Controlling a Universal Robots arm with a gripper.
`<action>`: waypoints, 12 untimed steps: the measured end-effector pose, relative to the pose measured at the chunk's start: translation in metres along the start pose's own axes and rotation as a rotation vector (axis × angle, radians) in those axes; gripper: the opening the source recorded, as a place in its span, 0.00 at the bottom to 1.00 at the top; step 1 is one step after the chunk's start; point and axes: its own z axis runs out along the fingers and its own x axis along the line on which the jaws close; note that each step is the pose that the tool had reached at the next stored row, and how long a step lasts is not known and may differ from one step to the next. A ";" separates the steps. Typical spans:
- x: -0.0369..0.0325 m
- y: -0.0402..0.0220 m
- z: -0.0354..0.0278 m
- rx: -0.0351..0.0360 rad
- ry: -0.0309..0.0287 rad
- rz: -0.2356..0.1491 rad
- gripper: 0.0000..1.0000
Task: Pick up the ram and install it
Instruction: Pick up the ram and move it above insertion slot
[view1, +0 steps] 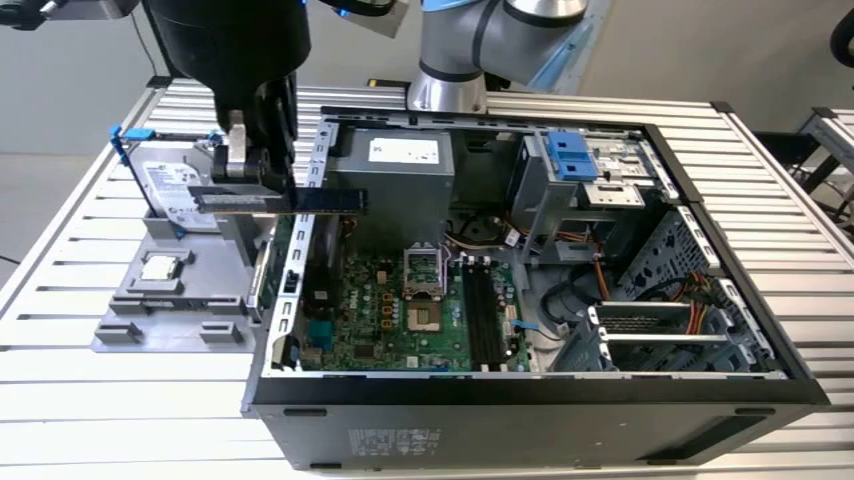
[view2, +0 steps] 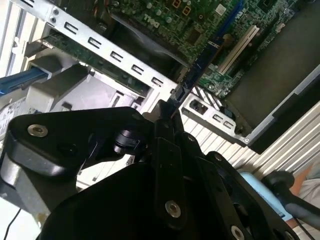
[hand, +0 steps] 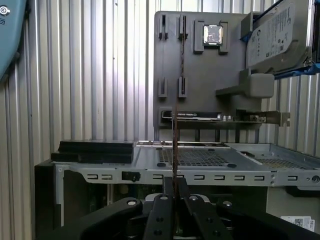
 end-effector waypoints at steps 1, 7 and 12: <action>0.0000 -0.0022 0.0000 0.0000 0.0000 0.000 0.00; -0.0001 -0.0149 0.0000 0.0000 0.0000 0.000 0.00; -0.0001 -0.0252 0.0000 0.0000 0.0000 0.000 0.00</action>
